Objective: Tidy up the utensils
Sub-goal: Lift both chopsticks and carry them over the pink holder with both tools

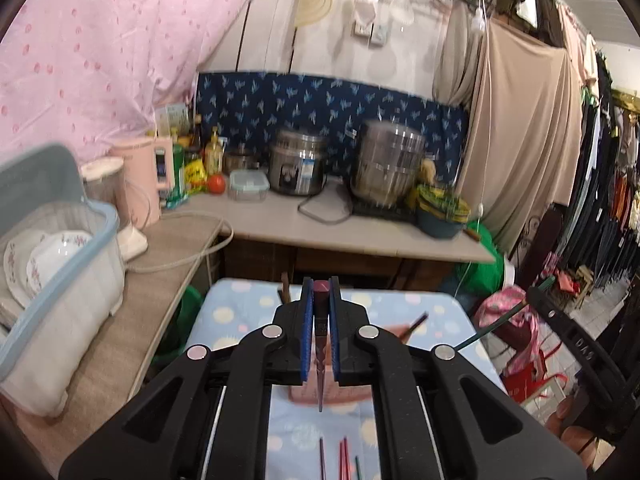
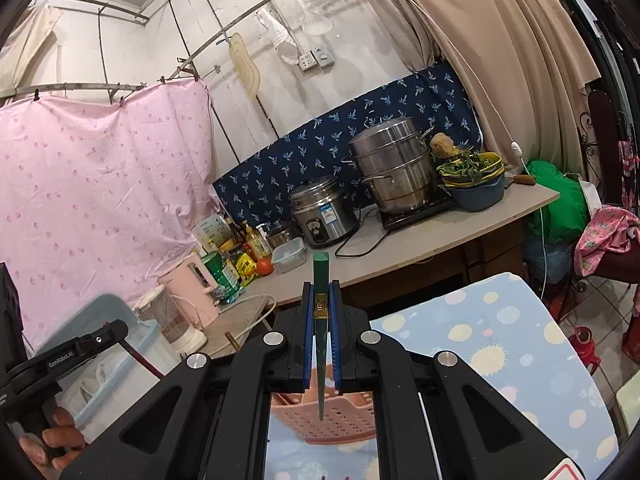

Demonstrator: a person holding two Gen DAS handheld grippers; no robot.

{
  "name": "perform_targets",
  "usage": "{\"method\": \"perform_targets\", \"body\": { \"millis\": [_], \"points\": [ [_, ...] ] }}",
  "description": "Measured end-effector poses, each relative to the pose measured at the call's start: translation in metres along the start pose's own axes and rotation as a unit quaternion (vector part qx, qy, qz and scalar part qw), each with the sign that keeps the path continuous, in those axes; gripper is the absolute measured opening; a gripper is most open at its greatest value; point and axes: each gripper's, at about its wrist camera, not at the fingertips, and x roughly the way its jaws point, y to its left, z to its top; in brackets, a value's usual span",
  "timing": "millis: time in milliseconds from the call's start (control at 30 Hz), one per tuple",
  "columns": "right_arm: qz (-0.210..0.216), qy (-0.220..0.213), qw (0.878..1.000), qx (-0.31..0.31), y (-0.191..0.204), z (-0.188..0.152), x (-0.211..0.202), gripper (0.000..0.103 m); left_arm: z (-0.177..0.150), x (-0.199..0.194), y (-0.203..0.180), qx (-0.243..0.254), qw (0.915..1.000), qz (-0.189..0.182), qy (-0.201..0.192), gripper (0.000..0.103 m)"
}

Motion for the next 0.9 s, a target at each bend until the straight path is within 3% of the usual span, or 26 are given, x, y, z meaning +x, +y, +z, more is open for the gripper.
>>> {"method": "perform_targets", "body": {
  "millis": [133, 267, 633, 733, 900],
  "points": [
    [0.0, -0.012, 1.0, 0.018, 0.0, 0.011, 0.019, 0.007, 0.02, 0.003, 0.001, -0.014, 0.9989, -0.016, -0.042, 0.007],
    [-0.003, -0.011, 1.0, 0.021, -0.001, 0.014, 0.038, 0.007, 0.026, 0.018, 0.0, -0.013, 0.9981, -0.008, -0.059, 0.007],
    [-0.025, 0.053, 0.998, 0.015, -0.016, -0.025, 0.082, 0.007, 0.002, 0.074, 0.009, -0.019, 0.9993, 0.022, -0.022, 0.007],
    [-0.027, 0.057, 0.998, 0.015, -0.018, -0.029, 0.085, 0.007, 0.007, 0.07, 0.013, -0.029, 0.9992, 0.013, -0.022, 0.007],
    [-0.024, 0.059, 0.998, 0.014, -0.018, -0.032, 0.086, 0.007, 0.025, 0.05, 0.009, -0.023, 0.9981, 0.011, -0.057, 0.007]
  ]
}}
